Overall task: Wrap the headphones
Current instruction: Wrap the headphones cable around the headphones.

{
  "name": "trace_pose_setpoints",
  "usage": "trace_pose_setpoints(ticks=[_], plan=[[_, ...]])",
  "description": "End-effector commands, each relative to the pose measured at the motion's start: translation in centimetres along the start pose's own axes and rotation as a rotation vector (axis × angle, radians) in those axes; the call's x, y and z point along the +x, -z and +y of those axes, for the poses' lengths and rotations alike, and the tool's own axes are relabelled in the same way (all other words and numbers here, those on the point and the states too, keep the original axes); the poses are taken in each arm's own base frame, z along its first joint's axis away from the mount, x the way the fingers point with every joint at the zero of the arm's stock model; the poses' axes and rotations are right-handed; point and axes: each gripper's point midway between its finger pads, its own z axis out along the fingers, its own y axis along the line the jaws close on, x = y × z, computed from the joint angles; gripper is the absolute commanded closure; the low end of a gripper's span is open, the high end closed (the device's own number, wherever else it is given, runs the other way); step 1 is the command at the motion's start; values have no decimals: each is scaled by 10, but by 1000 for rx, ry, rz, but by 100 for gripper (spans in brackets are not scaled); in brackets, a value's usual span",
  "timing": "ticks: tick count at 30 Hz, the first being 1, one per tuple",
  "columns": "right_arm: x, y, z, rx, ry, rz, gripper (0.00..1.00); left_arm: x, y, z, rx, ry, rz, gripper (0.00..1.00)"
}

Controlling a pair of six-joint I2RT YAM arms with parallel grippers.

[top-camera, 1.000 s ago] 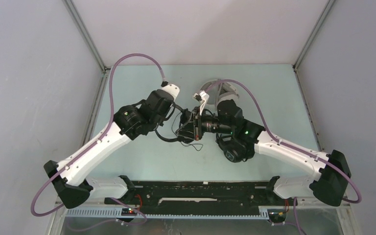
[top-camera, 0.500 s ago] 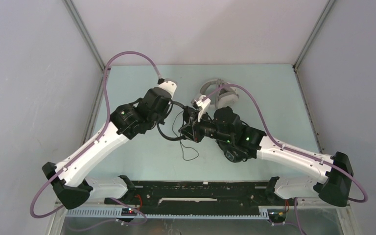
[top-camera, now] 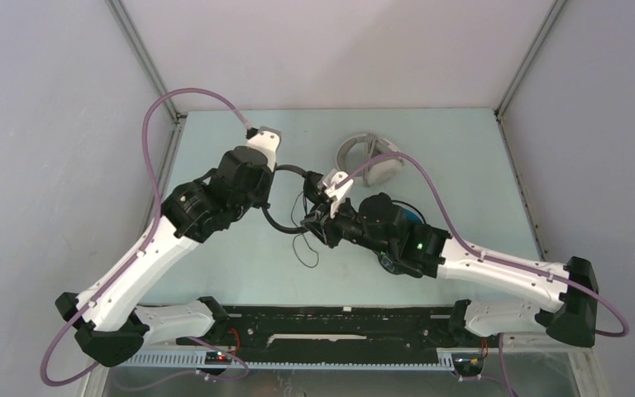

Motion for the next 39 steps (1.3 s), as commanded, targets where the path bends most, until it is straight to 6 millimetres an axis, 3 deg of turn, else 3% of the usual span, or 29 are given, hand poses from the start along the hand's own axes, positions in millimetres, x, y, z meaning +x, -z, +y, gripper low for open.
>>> trace_pose_setpoints(ticks=[1,8,12,18,25,28,34,39], plan=[[-44,21,15,-19,83,-155,77,-49,24,6,42,136,-167,100],[-49,39,23,-53,122,-238,64,-59,33,11,61,145,-188,100],[-25,44,27,-101,239,-285,54,-70,42,14,65,155,-208,100],[-21,60,27,-118,369,-444,43,-81,51,15,78,168,-223,100],[-2,27,7,-65,403,-453,29,-98,71,5,169,211,-261,100],[-3,14,5,-81,438,-490,24,-104,79,2,200,227,-276,100],[-1,-3,-5,-85,412,-533,22,-115,94,2,237,248,-304,100],[19,-20,1,-150,405,-520,23,-120,102,-2,273,268,-324,100]])
